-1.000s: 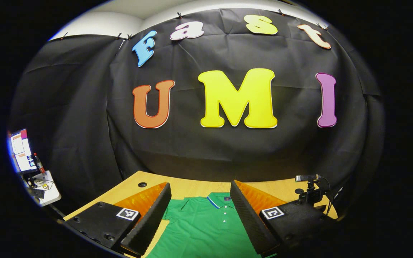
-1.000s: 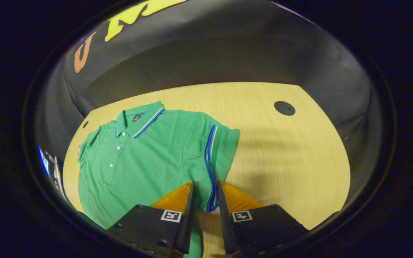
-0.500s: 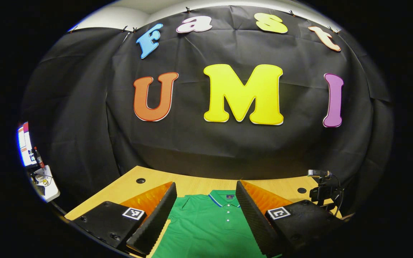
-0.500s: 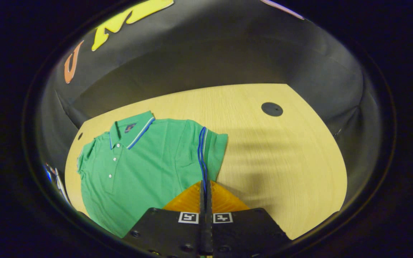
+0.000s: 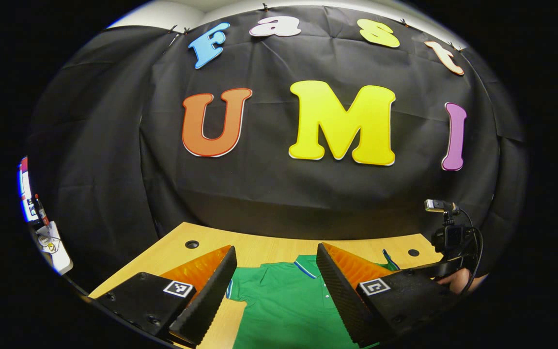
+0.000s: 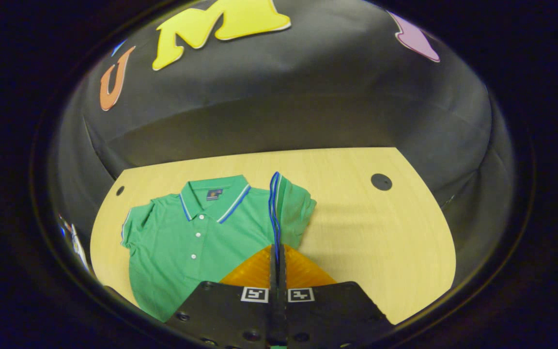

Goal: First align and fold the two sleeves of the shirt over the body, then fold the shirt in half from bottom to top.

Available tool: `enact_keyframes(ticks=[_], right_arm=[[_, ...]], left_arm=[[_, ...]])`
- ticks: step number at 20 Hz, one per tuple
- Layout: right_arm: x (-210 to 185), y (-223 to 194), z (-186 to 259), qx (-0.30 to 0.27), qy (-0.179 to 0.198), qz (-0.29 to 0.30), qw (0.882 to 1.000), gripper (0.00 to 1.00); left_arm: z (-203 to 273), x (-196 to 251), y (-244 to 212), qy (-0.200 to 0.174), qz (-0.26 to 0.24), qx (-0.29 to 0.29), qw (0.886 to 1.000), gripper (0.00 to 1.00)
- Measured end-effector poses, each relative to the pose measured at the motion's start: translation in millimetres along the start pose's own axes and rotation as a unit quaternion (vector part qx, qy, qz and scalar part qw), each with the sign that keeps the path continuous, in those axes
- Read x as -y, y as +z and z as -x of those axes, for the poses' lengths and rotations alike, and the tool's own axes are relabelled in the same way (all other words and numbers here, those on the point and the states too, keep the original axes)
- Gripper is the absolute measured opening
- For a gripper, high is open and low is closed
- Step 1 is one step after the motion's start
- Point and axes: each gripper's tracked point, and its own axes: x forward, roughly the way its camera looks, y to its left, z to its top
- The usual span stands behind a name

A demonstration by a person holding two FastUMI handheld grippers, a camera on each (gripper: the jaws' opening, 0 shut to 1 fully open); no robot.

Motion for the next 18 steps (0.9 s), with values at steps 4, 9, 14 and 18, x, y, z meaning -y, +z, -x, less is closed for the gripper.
enact_keyframes(ticks=[4,9,14,18], right_arm=[[-33,-5,-4,-0.008,-0.003,0.011,1.0,0.0],[-73,-10,-16,-0.015,-0.001,0.028,0.999,0.0],[-109,-20,-23,-0.03,0.025,0.018,0.999,0.07],[-122,-20,-4,-0.023,0.041,0.011,0.999,0.96]], left_arm=[[4,-29,-3,0.008,0.01,-0.002,1.0,1.0],[8,-52,-6,0.008,0.011,-0.006,1.0,1.0],[9,-72,0,0.011,0.003,-0.003,1.0,1.0],[-7,-76,-13,0.003,0.023,-0.014,1.0,1.0]])
